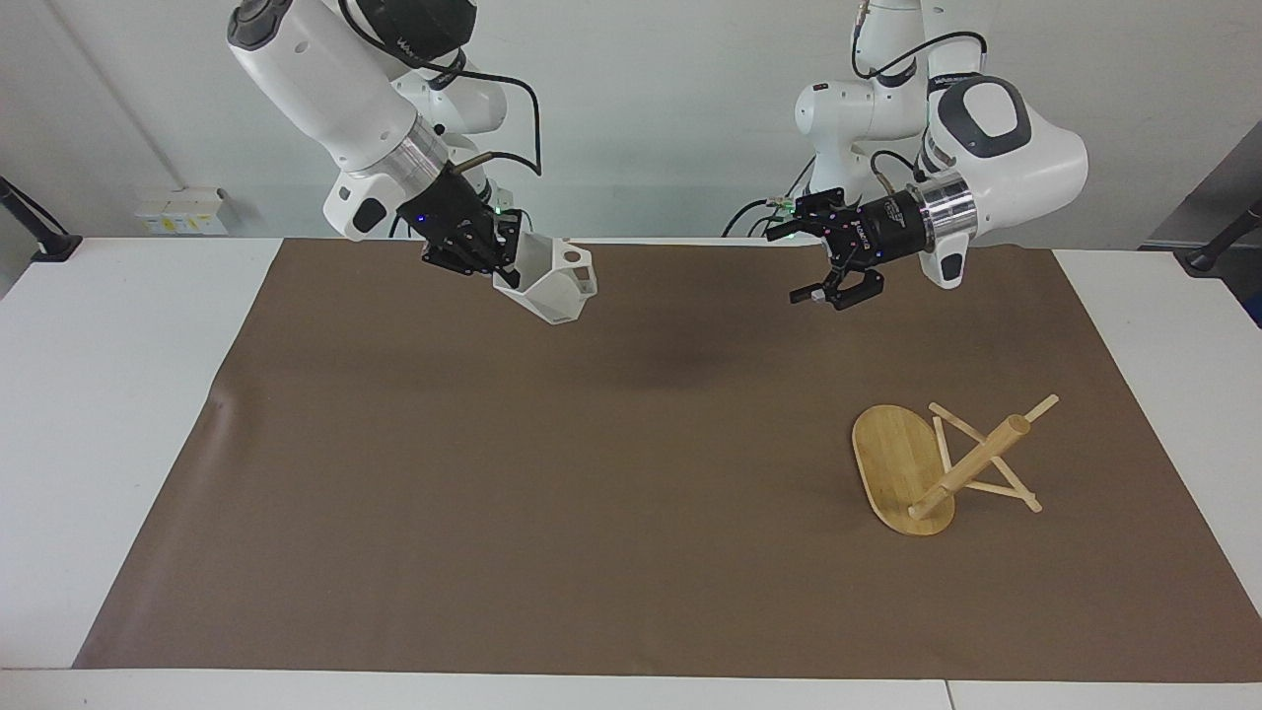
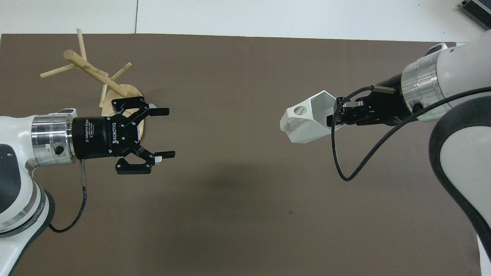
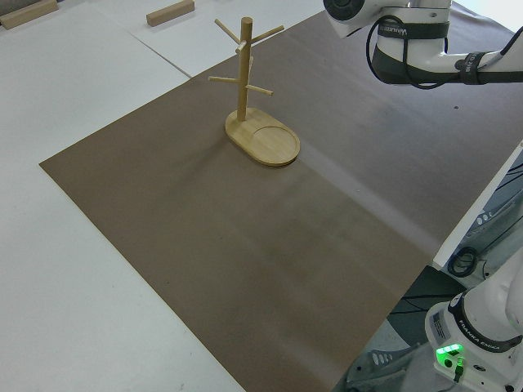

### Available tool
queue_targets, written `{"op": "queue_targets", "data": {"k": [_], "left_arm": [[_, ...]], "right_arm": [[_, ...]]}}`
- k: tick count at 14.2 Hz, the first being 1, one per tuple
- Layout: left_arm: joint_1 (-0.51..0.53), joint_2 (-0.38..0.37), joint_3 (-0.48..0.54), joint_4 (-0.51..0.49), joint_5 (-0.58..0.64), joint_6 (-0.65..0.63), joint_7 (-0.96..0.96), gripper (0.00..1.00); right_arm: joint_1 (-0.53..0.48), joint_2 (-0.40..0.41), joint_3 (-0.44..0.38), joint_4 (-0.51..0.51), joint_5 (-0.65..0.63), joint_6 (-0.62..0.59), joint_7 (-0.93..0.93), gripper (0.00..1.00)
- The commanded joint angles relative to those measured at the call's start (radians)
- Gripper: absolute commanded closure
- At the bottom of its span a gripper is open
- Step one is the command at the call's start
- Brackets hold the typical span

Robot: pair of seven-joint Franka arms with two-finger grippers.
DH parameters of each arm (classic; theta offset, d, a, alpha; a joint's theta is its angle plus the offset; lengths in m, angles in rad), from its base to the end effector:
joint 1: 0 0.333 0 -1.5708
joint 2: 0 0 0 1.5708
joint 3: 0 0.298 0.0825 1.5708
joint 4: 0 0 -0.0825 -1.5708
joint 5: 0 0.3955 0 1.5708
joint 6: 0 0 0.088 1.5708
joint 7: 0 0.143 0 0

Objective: Hang cup on rack
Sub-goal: 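Carry the cup toward the open left gripper with the right gripper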

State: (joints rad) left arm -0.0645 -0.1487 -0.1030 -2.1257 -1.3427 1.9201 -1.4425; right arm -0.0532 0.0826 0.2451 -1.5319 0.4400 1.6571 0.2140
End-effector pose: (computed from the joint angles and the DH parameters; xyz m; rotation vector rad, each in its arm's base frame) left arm 0.5204 -0.1927 0.4838 1.2637 1.6671 -1.0885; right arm 0.5786 0.1657 0.5646 -2.6813 0.0696 0.0672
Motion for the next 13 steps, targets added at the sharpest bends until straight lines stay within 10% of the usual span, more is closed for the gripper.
{"op": "queue_targets", "data": {"k": [1,13], "left_arm": [[-0.057,0.009,0.009,-0.010,-0.029,0.059,-0.001,0.00],[-0.126,0.041,0.009,-0.004,-0.162,0.111,0.082,0.00]], "right_arm": [[-0.001,-0.010,0.017,-0.002,0.042,0.021,0.045,1.00],[0.128,-0.015,0.020,-0.014,0.201,0.125,0.295,1.00]]}}
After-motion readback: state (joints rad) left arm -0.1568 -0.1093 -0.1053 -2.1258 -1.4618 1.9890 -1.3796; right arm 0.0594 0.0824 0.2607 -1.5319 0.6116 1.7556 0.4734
